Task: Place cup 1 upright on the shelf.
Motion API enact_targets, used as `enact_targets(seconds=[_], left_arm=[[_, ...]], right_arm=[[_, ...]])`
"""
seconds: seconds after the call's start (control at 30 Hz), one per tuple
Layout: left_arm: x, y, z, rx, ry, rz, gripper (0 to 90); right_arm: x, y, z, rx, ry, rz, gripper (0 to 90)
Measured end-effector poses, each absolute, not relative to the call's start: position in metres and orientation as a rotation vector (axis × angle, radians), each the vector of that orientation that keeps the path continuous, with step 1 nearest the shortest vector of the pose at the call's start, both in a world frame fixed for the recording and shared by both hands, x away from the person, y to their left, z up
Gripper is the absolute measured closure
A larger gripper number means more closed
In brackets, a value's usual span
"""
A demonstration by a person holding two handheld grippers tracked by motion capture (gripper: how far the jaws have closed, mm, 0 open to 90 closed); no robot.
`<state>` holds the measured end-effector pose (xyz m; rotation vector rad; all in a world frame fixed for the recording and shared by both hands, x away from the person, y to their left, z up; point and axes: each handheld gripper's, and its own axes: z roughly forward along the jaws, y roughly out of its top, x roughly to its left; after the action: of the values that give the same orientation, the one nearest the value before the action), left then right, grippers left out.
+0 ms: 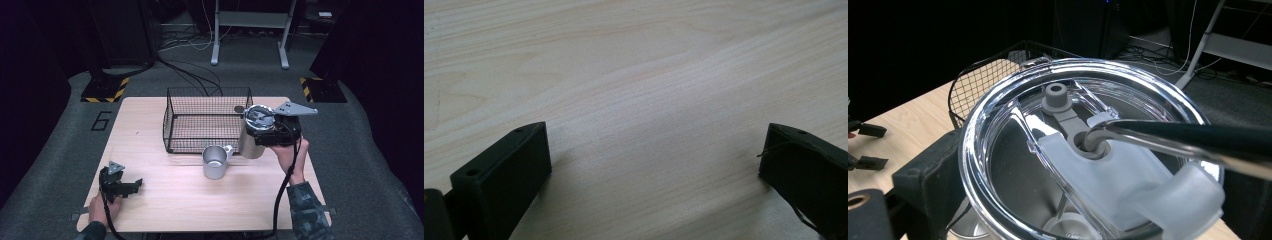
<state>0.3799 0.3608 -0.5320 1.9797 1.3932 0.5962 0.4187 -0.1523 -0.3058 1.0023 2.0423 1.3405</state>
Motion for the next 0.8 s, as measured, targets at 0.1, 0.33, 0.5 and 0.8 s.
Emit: enact_targets(seconds=[0.1,0.33,0.5,0.8], left_arm=[[0.380,0.360,-0.532,1.981,1.389,0.591,0.0],[0.380,0.360,-0.532,1.985,1.381,0.591,0.0],[0.380,0.360,-0.532,1.981,1.379,0.591,0.0],[0.380,0.360,-0.532,1.983,1.377,0.592,0.0]], right_arm=[[0.422,-0.148,-0.304,0.991,2.050,1.335,3.4],[0.432,-0.141,-0.301,1.000,2.057,1.322,3.4],[0.440,-0.139,-0.298,1.009,2.062,1.353,3.4],[0.453,-0.127,-0.286,0.986,2.067,1.341,3.4]])
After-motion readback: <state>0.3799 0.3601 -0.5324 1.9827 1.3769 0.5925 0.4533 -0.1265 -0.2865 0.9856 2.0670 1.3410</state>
